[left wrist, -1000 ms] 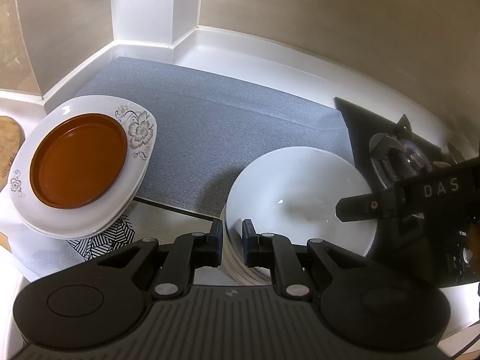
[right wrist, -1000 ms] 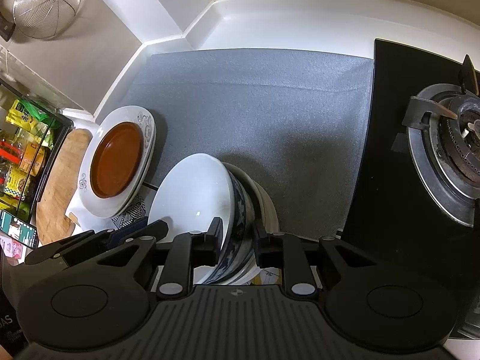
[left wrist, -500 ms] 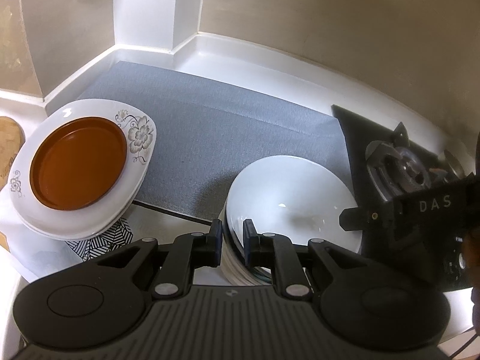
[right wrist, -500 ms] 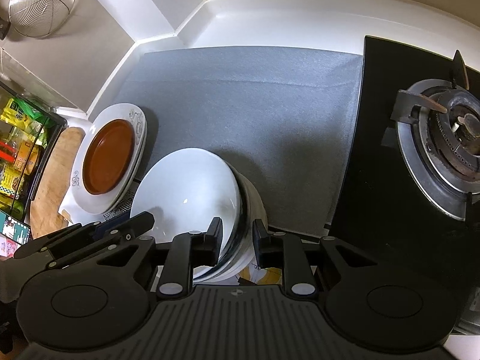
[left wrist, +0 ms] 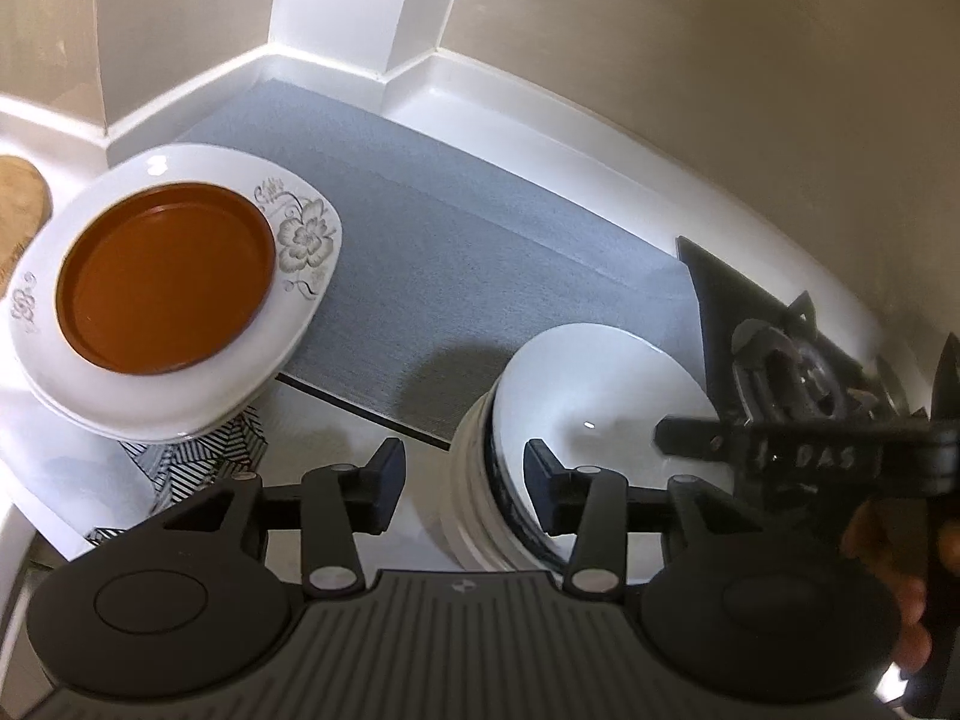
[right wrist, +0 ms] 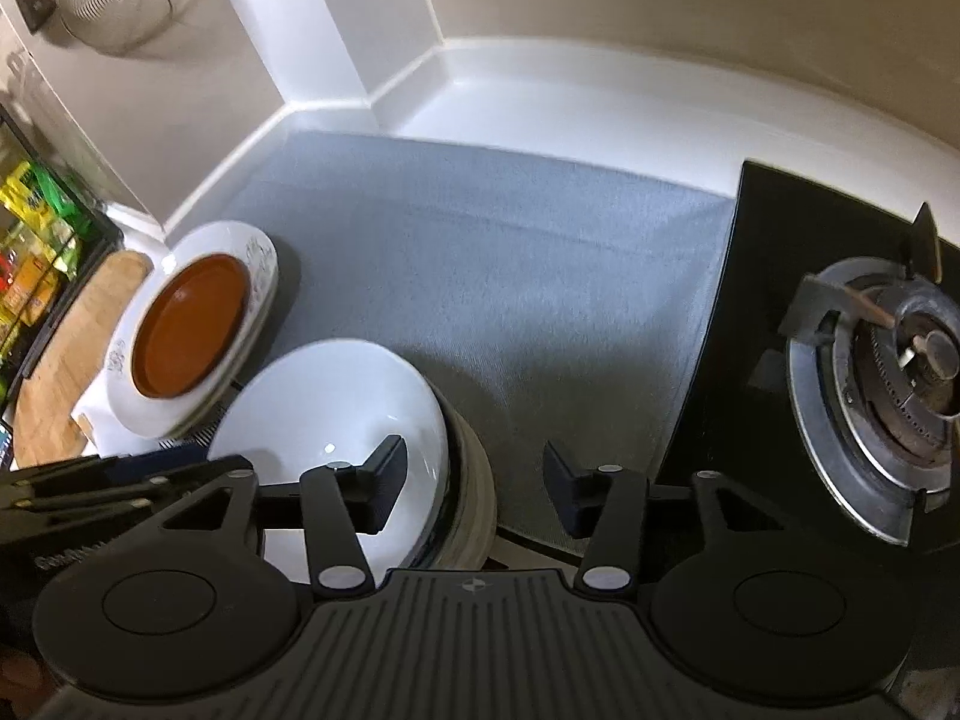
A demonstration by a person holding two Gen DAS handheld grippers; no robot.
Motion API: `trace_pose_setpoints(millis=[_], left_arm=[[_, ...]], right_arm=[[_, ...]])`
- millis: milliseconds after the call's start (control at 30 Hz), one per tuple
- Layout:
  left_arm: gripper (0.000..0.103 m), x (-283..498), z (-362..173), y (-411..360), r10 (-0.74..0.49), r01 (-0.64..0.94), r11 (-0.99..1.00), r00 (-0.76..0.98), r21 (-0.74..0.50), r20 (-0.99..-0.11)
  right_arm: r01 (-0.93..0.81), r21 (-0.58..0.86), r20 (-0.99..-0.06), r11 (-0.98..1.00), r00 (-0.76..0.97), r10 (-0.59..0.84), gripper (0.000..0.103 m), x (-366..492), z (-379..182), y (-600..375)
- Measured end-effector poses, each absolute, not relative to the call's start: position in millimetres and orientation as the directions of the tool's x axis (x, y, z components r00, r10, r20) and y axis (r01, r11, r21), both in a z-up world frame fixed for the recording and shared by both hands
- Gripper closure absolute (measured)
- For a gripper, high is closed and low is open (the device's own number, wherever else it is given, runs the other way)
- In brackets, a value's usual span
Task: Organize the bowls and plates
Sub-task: 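Carry the nested bowl stack with both grippers toward the plate stack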
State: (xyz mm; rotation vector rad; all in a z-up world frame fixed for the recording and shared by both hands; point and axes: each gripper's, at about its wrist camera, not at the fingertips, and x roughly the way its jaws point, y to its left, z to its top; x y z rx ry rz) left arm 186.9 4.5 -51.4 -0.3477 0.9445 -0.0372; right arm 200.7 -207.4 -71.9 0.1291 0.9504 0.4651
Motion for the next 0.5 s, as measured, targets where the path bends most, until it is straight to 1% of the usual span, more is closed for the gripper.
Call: trace_pose_setpoints(millis=[133,200,267,500], left_arm=[[0.053,195,-55,0,-0.2,-0.128,0.935,0.576,-0.33,-0.792],[0.053,198,-59,-2,-0.199,-0.14,0.934,0.56,-0.328,-0.804],[0.053,202,-64,-3,-0.198,-0.152,0.933,0.539,-0.326,-0.819],[0.053,209,-78,-7,-0.221,-0.171,0.923,0.494,-0.343,-0.841]], right_arm=[[-0.331,0.322,-0.792,0.887,0.418,0.444,0.05,209,-83,-202],[-0.329,0.32,-0.804,0.888,0.402,0.439,0.05,210,-86,-200],[-0.317,0.345,-0.826,0.883,0.344,0.446,0.05,216,-95,-198],[-0.326,0.376,-0.837,0.867,0.282,0.469,0.048,225,-103,-195]])
